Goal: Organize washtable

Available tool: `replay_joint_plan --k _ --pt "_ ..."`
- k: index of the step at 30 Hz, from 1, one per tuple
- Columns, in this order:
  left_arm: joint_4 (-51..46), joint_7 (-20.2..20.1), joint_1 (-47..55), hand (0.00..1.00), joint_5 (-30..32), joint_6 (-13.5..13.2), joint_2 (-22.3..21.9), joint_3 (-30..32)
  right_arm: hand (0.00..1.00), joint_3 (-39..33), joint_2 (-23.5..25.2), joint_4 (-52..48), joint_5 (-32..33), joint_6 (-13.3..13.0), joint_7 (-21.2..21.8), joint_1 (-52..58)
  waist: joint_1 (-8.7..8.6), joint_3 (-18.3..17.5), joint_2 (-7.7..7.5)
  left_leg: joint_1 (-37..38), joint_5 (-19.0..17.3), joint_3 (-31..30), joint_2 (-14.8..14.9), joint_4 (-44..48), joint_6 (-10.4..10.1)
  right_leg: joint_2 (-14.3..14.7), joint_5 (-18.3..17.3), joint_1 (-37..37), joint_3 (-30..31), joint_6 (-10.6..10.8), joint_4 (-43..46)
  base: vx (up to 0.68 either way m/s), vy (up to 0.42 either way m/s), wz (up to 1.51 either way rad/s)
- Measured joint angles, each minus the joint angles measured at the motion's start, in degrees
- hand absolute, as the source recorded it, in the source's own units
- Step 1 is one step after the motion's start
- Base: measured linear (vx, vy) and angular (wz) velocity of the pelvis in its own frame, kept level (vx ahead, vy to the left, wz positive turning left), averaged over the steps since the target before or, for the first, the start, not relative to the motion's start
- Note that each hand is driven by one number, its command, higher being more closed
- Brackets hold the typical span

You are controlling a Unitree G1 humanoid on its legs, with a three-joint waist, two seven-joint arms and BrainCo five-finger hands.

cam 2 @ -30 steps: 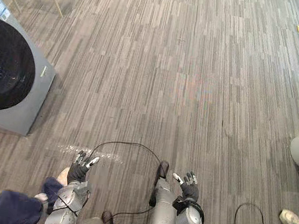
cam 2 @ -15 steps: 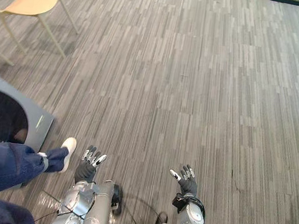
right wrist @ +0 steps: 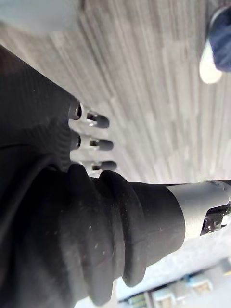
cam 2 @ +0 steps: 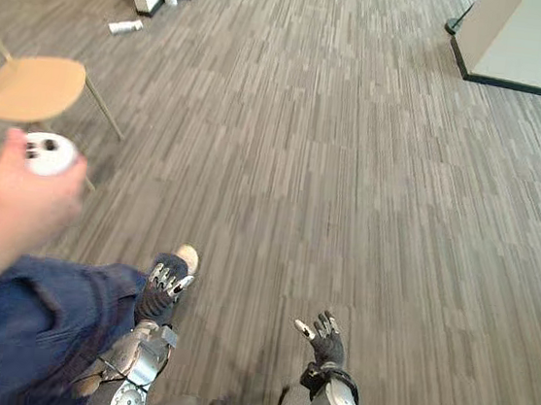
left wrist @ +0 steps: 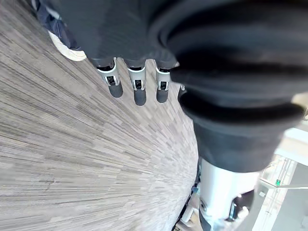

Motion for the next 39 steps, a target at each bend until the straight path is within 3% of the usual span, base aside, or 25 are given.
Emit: replay_joint_plan --k 1,2,3,4,5,6,7,8,9,10,12,13,14,15,16,19,21,24,25,33,39 --pt "0.06 0.12 0.9 0.0 0.48 0.02 0.67 -0.09 0.0 0.11 -0.03 -0.04 -0.02 0.01 0.08 0.28 0.16 -0.64 -1.72 2.81 -1.93 -0.93 -0.58 1.62 -3.38 -0.64 1.51 -1.74 0.47 0.1 -3.43 0.65 -0.205 0.66" --pt "0.54 0.3 1.67 0.0 0.8 0.02 0.79 -0.22 0.0 0.21 -0.08 -0.02 -0.01 0.06 0.1 0.41 0.13 -0.86 -2.01 3.93 -2.84 -1.66 -0.28 3.72 -4.72 -0.1 6.53 -1.48 2.08 -3.98 -2.51 1.01 -0.326 0.71" --pt "1.97 0.76 2.95 0.0 0.92 0.23 0.33 -0.3 0.0 0.0 0.02 -0.87 0.12 0.27 0.1 0.83 -0.15 -1.57 -0.19 3.07 -2.32 -2.91 2.21 12.12 -5.55 1.07 12.67 0.16 1.77 -8.98 0.79 0.69 -0.259 0.46" --pt "2.32 1.11 3.48 0.0 0.96 0.39 -1.19 -0.15 0.0 -0.54 -0.88 -2.76 1.15 0.25 0.08 1.07 0.08 -1.36 2.58 -0.57 0.87 -3.11 5.37 22.46 -10.06 2.92 10.56 2.07 -0.29 -9.96 2.9 0.83 -0.301 0.28" --pt "1.96 1.14 4.36 0.0 0.95 0.35 -2.42 1.08 0.0 -0.39 -1.48 -5.82 3.71 0.23 0.18 1.36 1.07 -0.91 4.56 -7.85 14.56 -2.95 8.82 38.08 -18.44 5.83 7.22 5.39 -0.68 -10.66 3.3 0.76 -0.269 -0.1" --pt "1.97 1.19 4.75 0.0 0.93 0.34 -3.49 2.22 0.0 -0.01 -1.28 -7.43 5.18 0.05 0.12 1.22 2.13 -0.67 5.3 -12.86 19.36 -3.07 11.2 47.76 -20.45 7.64 5.54 8.18 -0.54 -11.19 2.7 0.74 -0.244 -0.23" --pt "2.15 1.27 4.7 0.0 0.86 0.4 -3.8 2.28 0.0 0.0 -1.25 -8.11 5.82 -0.24 0.11 1.21 2.31 -0.54 5.6 -16.04 18.7 -2.58 12.8 53.82 -19.38 8.55 4.7 10.63 -1.12 -11.32 1.97 0.7 -0.208 -0.2" --pt "2.16 1.15 4.79 0.0 -0.67 0.67 -3.94 1.99 0.0 -0.17 -0.97 -8.1 7.3 -0.44 -0.21 0.96 2.81 0.08 4.31 -22.05 14.59 0.54 15.69 59.52 -13.01 9.56 3.69 17.52 -0.65 -11.85 -1.33 0.65 -0.176 -0.17" --pt "2.15 1.05 5.03 0.0 -1.44 0.75 -3.89 2.0 0.0 -0.17 -0.84 -7.73 7.43 -0.45 -0.41 0.71 3.55 0.23 3.21 -23.12 12.22 2.72 15.97 58.2 -10.98 9.39 3.65 19.92 0.5 -11.91 -3.1 0.71 -0.197 -0.43" --pt "1.92 0.68 6.09 0.0 -1.45 0.78 -3.72 2.0 0.0 -0.01 -0.86 -6.88 7.38 -0.64 -0.48 0.56 4.31 -0.34 1.44 -24.77 7.86 6.03 16.11 51.33 -9.74 8.65 3.63 23.76 2.4 -11.85 -7.18 0.66 -0.175 -0.62" --pt "1.56 -0.27 6.88 0.0 -1.39 0.91 -4.03 2.19 0.0 -0.48 -1.73 -5.4 6.95 -0.67 -0.36 -0.05 4.18 -0.62 1.48 -25.53 5.99 6.28 16.22 34.03 -10.24 8.65 3.32 28.49 3.72 -9.87 -11.72 0.53 -0.086 -0.56" --pt "1.71 -0.2 6.63 0.0 -1.48 1.05 -4.45 2.54 0.0 -1.7 -2.23 -4.19 6.52 -0.31 -0.46 -0.44 3.99 -1.09 2.87 -25.3 6.46 4.91 15.31 19.44 -10.9 8.76 2.64 29.4 4.39 -8.59 -12.21 0.4 0.031 -0.35" --pt "1.71 -0.22 6.43 0.0 -1.48 1.11 -4.47 2.54 0.0 -2.61 -2.49 -3.83 6.22 -0.15 -0.51 -0.44 3.99 -1.5 3.58 -25.18 7.35 4.12 14.43 12.81 -11.56 8.74 2.22 29.38 4.64 -7.9 -12.11 0.47 0.094 -0.37" --pt "1.67 -0.18 6.15 0.0 -2.54 0.97 -4.56 2.51 0.0 -3.66 -3.49 -3.74 6.06 -0.14 -0.59 0.12 4.08 -2.26 5.31 -24.33 15.78 2.83 12.48 1.84 -12.23 9.21 1.11 29.52 5.49 -6.32 -11.78 0.41 0.135 -0.3" --pt "1.69 -0.18 5.86 0.0 -2.64 0.93 -4.59 2.53 0.0 -4.47 -4.14 -3.2 5.84 -0.05 -0.59 0.36 3.87 -2.99 6.65 -23.7 17.94 4.25 12.28 -0.73 -9.36 9.78 -0.11 30.06 5.75 -5.47 -11.57 0.4 0.118 -0.07" --pt "1.23 -0.18 4.18 0.0 -2.57 0.6 -2.53 3.3 0.0 -5.29 -2.62 -2.39 4.26 -0.02 -0.62 1.38 3.82 -4.38 3.04 -18.33 20.63 4.33 8.88 -10.99 -8.65 6.33 -2.17 30.54 5.96 -3.68 -10.71 0.34 0.113 0.2" --pt "1.27 -0.17 3.72 0.0 -2.57 0.63 -1.49 3.26 0.0 -5.26 -1.47 -1.78 3.77 -0.09 -0.64 0.82 3.88 -4.93 1.87 -17.83 20.9 4.42 7.9 -12.99 -8.47 5.46 -2.74 30.22 6.04 -3.11 -10.7 0.2 0.037 0.12" --pt "1.28 0.06 3.65 0.0 -2.57 0.6 -0.33 3.26 0.0 -4.96 0.28 -1.37 3.65 -0.14 -0.89 -0.38 3.93 -5.0 1.7 -16.94 20.89 4.43 7.21 -13.73 -8.47 4.77 -2.76 30.47 6.9 -3.08 -10.16 0.13 0.029 0.04" --pt "4.08 0.49 4.94 0.0 -2.61 0.51 -0.04 1.44 0.0 -1.87 1.01 2.43 -0.11 -0.22 -2.21 -2.29 3.76 -7.1 0.76 -16.58 22.15 3.18 5.36 -15.5 -7.9 3.57 -3.84 30.73 7.59 -1.98 -11.57 0.0 0.0 0.0" --pt "3.69 0.82 4.95 0.0 -3.01 0.51 -0.09 1.6 0.0 -2.15 0.97 2.37 -0.1 -0.22 -2.2 -2.23 3.78 -7.06 0.77 -16.96 22.13 3.19 5.46 -15.5 -7.9 3.48 -3.86 30.33 7.63 -1.95 -11.75 0.0 0.0 0.0" --pt "-3.11 2.82 5.23 0.0 -5.25 0.41 -0.24 3.52 0.0 -2.83 1.15 -2.72 0.96 -0.25 -3.26 -1.93 3.84 -6.33 0.48 -18.34 21.27 5.26 5.61 -15.44 -7.51 3.37 -3.99 28.18 9.33 -1.49 -11.87 0.02 0.003 -0.14"
